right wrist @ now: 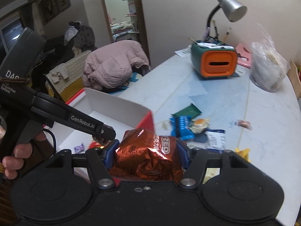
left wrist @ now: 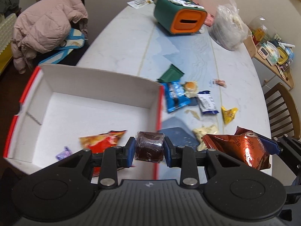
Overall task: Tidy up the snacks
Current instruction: 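Carry the brown chocolate with the left tool while the right tool carries the copper foil bag into the box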
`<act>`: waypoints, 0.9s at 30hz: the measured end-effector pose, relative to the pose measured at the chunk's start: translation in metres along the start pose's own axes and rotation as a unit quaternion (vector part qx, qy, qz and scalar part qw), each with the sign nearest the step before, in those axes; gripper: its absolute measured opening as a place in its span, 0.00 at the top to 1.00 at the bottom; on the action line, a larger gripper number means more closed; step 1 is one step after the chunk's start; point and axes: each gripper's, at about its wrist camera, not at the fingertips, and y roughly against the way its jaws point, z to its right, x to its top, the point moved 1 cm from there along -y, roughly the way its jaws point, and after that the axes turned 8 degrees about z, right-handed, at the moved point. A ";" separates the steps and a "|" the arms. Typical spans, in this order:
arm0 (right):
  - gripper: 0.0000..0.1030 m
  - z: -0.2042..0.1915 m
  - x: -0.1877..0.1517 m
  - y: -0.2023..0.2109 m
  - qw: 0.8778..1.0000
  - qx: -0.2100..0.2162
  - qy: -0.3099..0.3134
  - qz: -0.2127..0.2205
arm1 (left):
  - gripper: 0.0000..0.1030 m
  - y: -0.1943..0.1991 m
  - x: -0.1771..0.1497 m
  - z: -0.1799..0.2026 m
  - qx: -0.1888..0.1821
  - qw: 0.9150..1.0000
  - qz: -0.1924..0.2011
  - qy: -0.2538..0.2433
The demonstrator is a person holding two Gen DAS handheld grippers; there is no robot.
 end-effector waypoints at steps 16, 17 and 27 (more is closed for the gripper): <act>0.39 -0.092 0.007 -0.055 0.999 0.017 0.042 -0.014 | 0.70 0.014 0.000 -0.105 0.038 0.999 0.004 0.014; 0.39 -0.096 0.007 -0.060 0.999 0.017 0.046 -0.015 | 0.70 0.013 0.000 -0.111 0.042 0.999 0.004 0.015; 0.39 -0.121 0.003 -0.123 0.996 0.007 0.075 -0.046 | 0.70 -0.021 0.008 -0.155 0.067 0.997 -0.018 0.017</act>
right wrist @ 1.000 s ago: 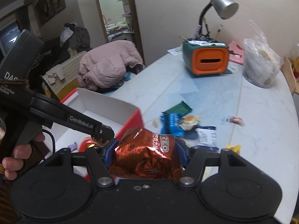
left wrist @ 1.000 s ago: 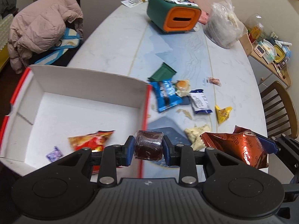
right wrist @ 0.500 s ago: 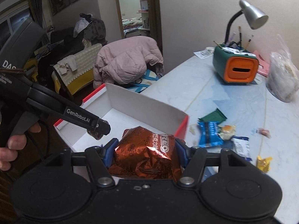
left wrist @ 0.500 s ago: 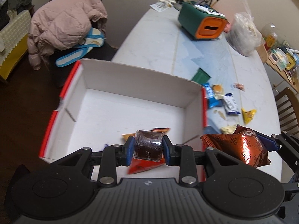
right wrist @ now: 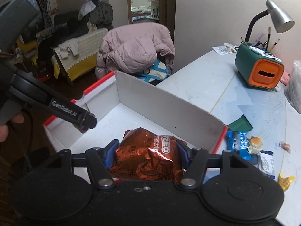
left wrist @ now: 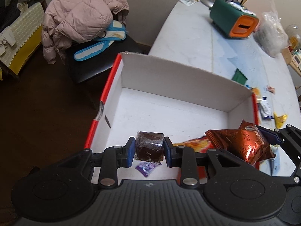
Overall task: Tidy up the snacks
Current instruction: 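Carry the brown chocolate with the left tool while the right tool carries the copper foil bag into the box, then open the right tool to drop the copper foil bag while the left tool releases the chocolate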
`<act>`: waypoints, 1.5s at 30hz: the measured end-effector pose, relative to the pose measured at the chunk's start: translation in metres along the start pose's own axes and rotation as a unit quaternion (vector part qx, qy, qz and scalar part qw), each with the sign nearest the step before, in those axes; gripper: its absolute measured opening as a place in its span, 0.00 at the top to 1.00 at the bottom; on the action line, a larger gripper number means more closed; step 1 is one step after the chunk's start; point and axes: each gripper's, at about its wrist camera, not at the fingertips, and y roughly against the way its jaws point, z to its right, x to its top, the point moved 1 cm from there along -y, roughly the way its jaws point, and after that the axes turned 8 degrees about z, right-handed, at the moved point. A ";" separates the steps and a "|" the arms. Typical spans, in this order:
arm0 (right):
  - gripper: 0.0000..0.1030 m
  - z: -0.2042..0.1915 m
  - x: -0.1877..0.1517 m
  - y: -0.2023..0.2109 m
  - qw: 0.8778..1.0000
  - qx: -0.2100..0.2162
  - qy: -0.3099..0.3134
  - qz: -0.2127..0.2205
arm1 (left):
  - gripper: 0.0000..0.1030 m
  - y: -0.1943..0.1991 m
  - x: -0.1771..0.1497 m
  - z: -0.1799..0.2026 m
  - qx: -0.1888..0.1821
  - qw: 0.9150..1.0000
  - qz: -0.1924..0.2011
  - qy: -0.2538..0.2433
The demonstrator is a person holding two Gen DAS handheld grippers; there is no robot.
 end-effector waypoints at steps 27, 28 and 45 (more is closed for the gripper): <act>0.28 -0.003 -0.004 -0.064 0.999 -0.017 0.010 -0.051 | 0.70 -0.072 0.003 -0.004 0.012 0.996 -0.079 -0.029; 0.25 -0.003 -0.003 -0.064 0.999 -0.017 0.011 -0.050 | 0.70 -0.072 0.003 -0.004 0.009 0.996 -0.079 -0.027; 0.17 0.002 -0.002 -0.025 1.000 -0.005 -0.013 -0.020 | 0.57 -0.030 -0.003 -0.002 -0.023 0.999 -0.029 -0.022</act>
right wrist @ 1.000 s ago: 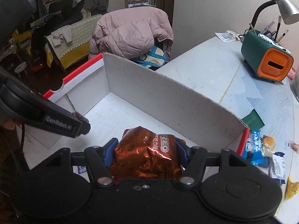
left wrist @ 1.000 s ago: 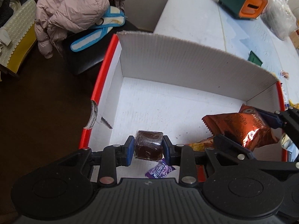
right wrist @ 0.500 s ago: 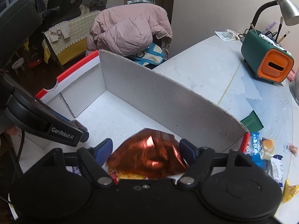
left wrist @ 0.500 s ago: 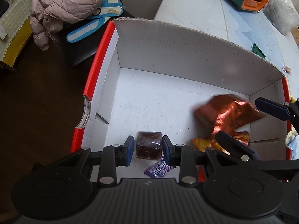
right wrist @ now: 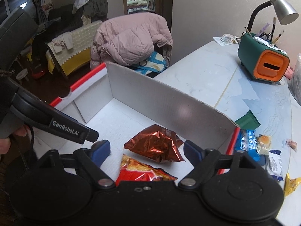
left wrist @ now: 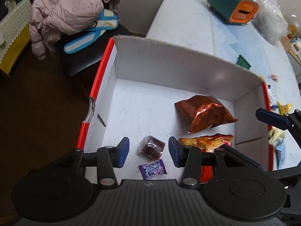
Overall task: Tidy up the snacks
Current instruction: 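Open the right tool to drop the copper foil bag while the left tool releases the chocolate, then move both open tools back toward the remaining snacks on the table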
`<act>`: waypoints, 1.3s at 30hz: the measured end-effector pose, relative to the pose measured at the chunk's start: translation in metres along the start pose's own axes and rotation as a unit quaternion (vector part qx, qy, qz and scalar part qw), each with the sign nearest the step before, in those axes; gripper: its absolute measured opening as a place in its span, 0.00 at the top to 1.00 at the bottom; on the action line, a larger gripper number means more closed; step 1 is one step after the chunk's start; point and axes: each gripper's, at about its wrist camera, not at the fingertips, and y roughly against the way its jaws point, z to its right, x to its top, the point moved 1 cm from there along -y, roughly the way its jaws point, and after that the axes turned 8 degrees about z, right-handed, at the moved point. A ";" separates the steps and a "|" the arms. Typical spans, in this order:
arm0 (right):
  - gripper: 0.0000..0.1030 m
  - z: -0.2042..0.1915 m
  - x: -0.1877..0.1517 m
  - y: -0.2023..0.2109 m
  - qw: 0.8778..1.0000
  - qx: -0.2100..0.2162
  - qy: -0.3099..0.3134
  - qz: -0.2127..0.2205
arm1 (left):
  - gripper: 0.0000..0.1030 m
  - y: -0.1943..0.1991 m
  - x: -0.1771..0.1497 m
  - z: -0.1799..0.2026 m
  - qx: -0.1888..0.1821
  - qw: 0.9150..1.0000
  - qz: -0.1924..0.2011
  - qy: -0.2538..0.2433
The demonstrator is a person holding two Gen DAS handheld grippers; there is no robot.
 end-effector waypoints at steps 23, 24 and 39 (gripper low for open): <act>0.03 0.029 -0.019 0.119 0.993 -0.010 -0.065 0.101 | 0.40 0.090 -0.027 0.069 -0.078 0.988 0.115 -0.065; 0.02 0.032 -0.022 0.124 0.992 -0.013 -0.068 0.104 | 0.38 0.092 -0.028 0.074 -0.081 0.987 0.119 -0.069; 0.00 0.106 -0.080 0.178 0.983 -0.069 -0.125 0.113 | 0.27 0.090 -0.043 0.150 -0.136 0.979 0.120 -0.094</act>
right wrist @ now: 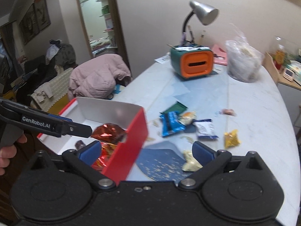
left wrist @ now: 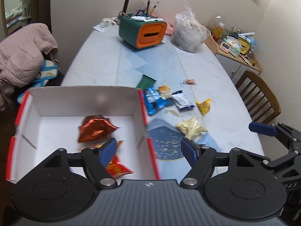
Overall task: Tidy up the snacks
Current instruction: 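Move both open tools back toward the remaining snacks on the table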
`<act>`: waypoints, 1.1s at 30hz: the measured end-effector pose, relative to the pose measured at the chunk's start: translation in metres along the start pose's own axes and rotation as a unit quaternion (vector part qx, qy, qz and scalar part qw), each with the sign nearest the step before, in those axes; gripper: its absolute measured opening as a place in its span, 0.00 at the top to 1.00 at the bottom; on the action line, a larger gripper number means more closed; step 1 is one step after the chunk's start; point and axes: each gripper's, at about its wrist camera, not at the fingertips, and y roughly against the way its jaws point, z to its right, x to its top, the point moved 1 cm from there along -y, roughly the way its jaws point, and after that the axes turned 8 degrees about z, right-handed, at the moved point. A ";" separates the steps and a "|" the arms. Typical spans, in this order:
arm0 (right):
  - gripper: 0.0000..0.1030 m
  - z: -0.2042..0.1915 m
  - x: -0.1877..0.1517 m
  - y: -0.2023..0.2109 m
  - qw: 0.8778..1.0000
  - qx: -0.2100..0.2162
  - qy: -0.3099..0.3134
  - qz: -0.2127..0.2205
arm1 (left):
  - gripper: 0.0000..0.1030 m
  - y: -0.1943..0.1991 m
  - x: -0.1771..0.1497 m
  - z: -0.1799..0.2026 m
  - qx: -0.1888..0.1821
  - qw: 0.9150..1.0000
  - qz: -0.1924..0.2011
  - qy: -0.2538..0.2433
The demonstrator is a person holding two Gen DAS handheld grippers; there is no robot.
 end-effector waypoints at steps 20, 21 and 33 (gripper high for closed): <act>0.00 0.122 -0.026 0.001 0.998 -0.017 0.017 -0.056 | 0.27 -0.102 0.038 0.082 0.020 0.997 -0.054 0.058; 0.00 0.123 -0.025 -0.003 0.998 -0.011 0.023 -0.061 | 0.27 -0.107 0.042 0.083 0.024 0.996 -0.057 0.063; 0.01 0.141 -0.009 -0.065 0.993 0.051 0.047 -0.096 | 0.27 -0.180 0.086 0.074 0.086 0.989 -0.076 0.098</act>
